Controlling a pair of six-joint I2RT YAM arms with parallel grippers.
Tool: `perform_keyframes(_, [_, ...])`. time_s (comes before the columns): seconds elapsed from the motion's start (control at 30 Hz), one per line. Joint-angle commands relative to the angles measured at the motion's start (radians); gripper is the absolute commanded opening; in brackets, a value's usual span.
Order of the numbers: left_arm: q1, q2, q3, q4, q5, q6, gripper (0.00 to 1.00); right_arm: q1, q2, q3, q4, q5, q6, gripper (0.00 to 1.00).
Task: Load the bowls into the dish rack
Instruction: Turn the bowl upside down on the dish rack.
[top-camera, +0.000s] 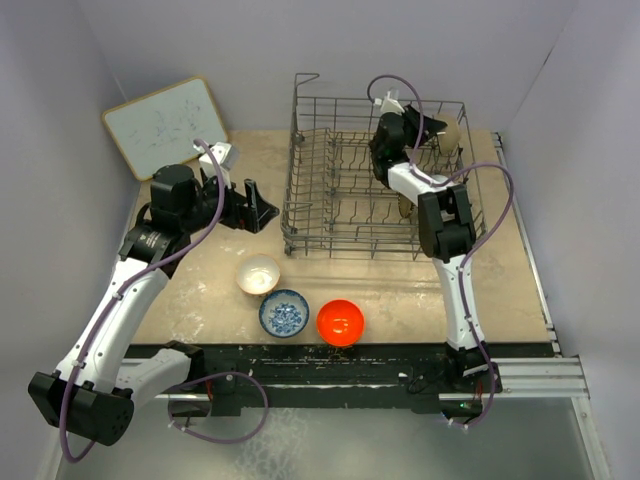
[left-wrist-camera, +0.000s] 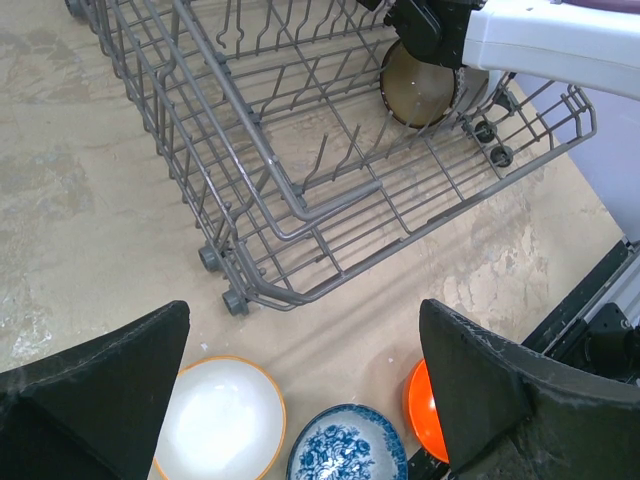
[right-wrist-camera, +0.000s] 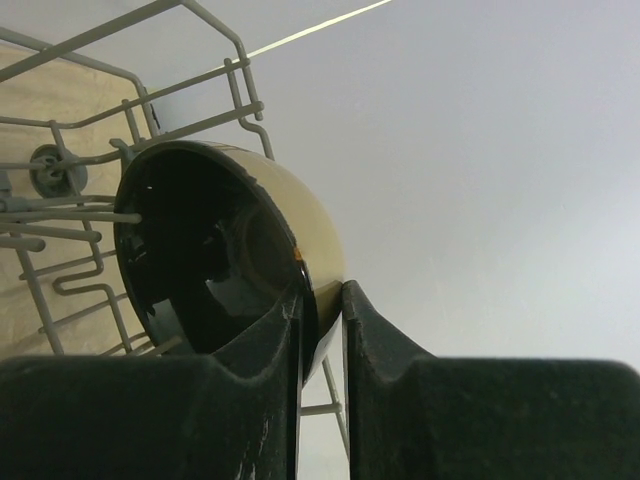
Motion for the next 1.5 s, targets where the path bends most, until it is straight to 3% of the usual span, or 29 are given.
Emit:
perform_keyframes(0.0, [-0.003, -0.017, -0.002, 0.055, -0.003, 0.023, 0.99, 0.020, -0.058, -0.010, -0.071, 0.046, 0.072, 0.18])
perform_keyframes(0.5, [-0.003, -0.021, -0.006, 0.055, -0.006, 0.025, 0.99, 0.069, -0.065, -0.003, -0.259, 0.036, 0.235, 0.20])
perform_keyframes(0.83, [-0.003, -0.020, -0.007, 0.057, -0.006, 0.023, 0.99, 0.113, -0.095, 0.046, -0.577, -0.026, 0.505, 0.32])
perform_keyframes(1.03, [-0.004, -0.023, -0.009, 0.058, -0.006, 0.024, 0.99, 0.119, -0.095, 0.108, -0.781, -0.092, 0.695, 0.35])
perform_keyframes(1.27, [-0.004, -0.021, -0.009, 0.059, -0.006, 0.025, 0.99, 0.130, -0.160, 0.137, -0.835, -0.118, 0.768, 0.56])
perform_keyframes(1.47, [-0.003, -0.018, -0.005, 0.061, -0.009, 0.025, 0.99, 0.138, -0.262, 0.288, -1.105, -0.238, 0.969, 0.69])
